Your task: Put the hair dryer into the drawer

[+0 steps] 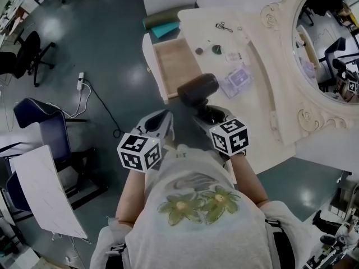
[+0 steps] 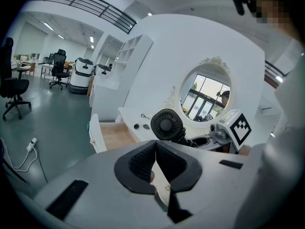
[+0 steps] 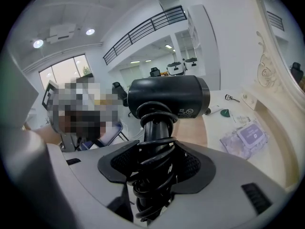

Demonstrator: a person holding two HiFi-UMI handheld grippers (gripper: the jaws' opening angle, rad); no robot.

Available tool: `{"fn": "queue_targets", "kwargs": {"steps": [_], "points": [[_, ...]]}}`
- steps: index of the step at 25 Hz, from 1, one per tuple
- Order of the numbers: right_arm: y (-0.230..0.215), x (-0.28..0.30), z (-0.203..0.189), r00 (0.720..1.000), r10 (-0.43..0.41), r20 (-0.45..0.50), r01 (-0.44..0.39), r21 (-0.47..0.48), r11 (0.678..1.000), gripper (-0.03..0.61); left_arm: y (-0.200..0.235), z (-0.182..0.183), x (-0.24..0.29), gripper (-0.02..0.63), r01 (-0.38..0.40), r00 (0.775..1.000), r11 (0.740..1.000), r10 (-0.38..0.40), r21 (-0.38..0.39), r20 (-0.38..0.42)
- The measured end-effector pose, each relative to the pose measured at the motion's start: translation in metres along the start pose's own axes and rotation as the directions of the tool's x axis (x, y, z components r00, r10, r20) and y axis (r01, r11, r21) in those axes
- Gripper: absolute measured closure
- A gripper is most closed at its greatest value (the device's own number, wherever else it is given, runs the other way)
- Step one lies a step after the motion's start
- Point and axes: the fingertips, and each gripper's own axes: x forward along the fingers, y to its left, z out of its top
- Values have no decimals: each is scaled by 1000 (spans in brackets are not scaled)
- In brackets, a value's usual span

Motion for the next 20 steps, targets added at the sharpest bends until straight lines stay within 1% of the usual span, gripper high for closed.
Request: {"fn": "queue_targets", "kwargs": {"steps": [4,13,20], "points": [[-10,16,15,1000,-8,-6,8,5,1000,351,16,15,12,604,6,1000,1000,-6,11,-11],[-27,54,45,999,-22,-26,22,11,1000,351,54,43,35,604,15,1000,1000,-15,6,-22],[-33,80,63,999,-19,-47,21,24,1000,351,82,57,44,604,14,999,1000,-15,-5,-34]]}}
